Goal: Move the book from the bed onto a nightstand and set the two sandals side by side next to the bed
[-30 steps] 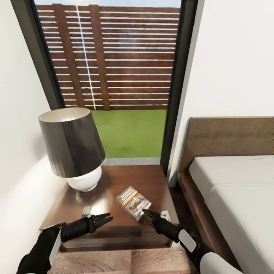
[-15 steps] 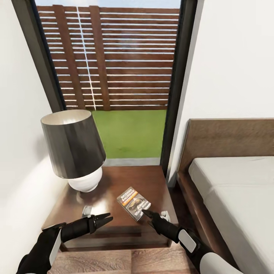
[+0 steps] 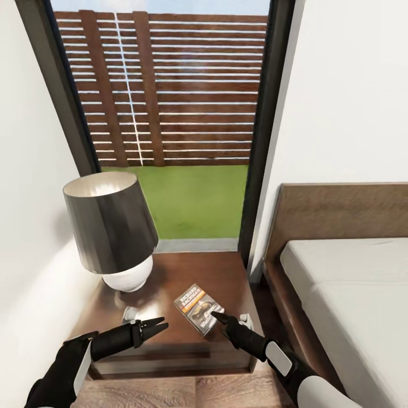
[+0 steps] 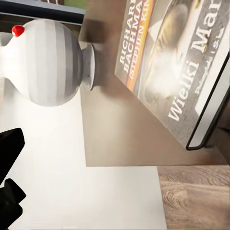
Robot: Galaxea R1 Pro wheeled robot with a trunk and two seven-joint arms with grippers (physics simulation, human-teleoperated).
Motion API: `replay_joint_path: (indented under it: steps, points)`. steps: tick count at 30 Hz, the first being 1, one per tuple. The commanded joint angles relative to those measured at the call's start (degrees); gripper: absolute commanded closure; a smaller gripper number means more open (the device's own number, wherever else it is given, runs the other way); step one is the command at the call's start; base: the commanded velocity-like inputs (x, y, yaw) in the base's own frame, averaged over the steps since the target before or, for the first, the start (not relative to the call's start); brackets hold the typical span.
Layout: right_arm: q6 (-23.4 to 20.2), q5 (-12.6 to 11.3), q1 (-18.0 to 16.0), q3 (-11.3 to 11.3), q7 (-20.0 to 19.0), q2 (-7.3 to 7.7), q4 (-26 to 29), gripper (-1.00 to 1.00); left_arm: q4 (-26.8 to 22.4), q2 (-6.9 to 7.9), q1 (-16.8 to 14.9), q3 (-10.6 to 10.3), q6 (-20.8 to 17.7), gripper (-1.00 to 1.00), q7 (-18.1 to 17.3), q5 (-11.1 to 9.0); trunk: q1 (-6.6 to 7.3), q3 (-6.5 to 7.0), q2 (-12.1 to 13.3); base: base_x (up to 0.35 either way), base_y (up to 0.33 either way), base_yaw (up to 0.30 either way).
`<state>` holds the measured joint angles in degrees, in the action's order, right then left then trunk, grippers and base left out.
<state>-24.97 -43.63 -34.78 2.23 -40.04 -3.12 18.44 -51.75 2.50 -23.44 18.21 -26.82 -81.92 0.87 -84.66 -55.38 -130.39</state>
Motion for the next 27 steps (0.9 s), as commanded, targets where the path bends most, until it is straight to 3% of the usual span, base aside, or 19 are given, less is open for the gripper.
replay_joint_path:
  steps: [1,11,19,27]
  points:
    - [-0.3,-0.6,0.0,0.2,0.1,0.02,0.0,-1.00,0.0,0.00,0.0,0.1,-0.6,-1.00,-0.3,0.1,0.24,0.13,0.4,0.000,0.000,0.000]
    - [0.0,-0.5,0.0,0.3,0.3,-0.10,0.1,-1.00,0.0,0.00,0.0,0.0,-0.6,-1.00,-0.2,0.1,2.43,1.93,4.4,0.000,0.000,0.000]
    - [0.4,0.2,0.0,0.6,0.6,-1.85,5.1,-1.00,0.0,0.04,0.0,0.0,-0.6,-1.00,-0.2,0.1,4.19,3.37,7.6,0.000,0.000,0.000]
    - [0.4,0.3,0.0,0.5,0.1,-1.96,6.0,-1.00,0.0,0.05,0.0,0.1,-0.6,-1.00,-0.2,0.1,5.95,4.80,10.8,0.000,0.000,0.000]
